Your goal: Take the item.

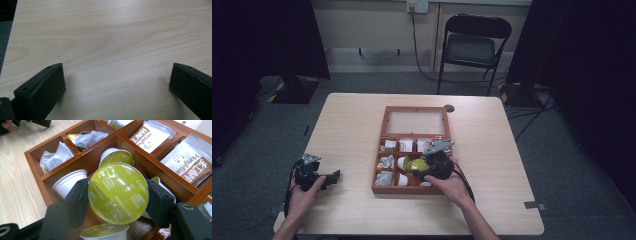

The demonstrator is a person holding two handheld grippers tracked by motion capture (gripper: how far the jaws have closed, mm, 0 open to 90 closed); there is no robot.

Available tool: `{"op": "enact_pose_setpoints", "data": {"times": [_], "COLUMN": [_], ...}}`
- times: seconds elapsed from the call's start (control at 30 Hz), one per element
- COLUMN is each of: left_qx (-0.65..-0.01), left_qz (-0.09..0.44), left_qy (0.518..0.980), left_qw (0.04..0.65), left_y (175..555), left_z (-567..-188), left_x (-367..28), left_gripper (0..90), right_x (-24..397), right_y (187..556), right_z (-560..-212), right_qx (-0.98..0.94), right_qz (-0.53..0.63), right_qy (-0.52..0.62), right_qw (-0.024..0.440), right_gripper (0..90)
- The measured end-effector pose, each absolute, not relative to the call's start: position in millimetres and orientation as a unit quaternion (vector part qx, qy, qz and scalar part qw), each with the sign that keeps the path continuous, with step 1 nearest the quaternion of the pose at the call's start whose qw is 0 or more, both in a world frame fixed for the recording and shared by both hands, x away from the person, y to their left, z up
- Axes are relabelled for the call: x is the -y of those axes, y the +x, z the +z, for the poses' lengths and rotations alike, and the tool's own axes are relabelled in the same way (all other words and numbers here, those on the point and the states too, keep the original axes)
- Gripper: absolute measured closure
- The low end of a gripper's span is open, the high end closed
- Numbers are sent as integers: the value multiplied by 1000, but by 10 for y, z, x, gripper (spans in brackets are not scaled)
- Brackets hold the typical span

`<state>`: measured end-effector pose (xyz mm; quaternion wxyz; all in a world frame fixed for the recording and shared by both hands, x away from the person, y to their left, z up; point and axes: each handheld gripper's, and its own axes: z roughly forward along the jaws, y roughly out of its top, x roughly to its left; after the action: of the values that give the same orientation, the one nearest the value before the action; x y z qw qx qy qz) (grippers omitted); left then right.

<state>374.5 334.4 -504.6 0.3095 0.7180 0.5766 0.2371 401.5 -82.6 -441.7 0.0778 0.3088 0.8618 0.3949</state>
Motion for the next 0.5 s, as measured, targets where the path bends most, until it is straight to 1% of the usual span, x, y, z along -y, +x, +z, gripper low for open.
{"op": "enact_pose_setpoints", "data": {"times": [0.5], "left_qx": [-577], "left_qz": [237], "left_qy": [718], "left_qw": [309], "left_y": [3745], "left_z": [-5046], "left_x": [-3343], "left_gripper": [0], "right_x": [909], "right_y": [4028], "right_z": [-4294], "right_qx": [-852], "right_qz": [410], "right_qy": [314], "right_qw": [82], "right_gripper": [402]}}
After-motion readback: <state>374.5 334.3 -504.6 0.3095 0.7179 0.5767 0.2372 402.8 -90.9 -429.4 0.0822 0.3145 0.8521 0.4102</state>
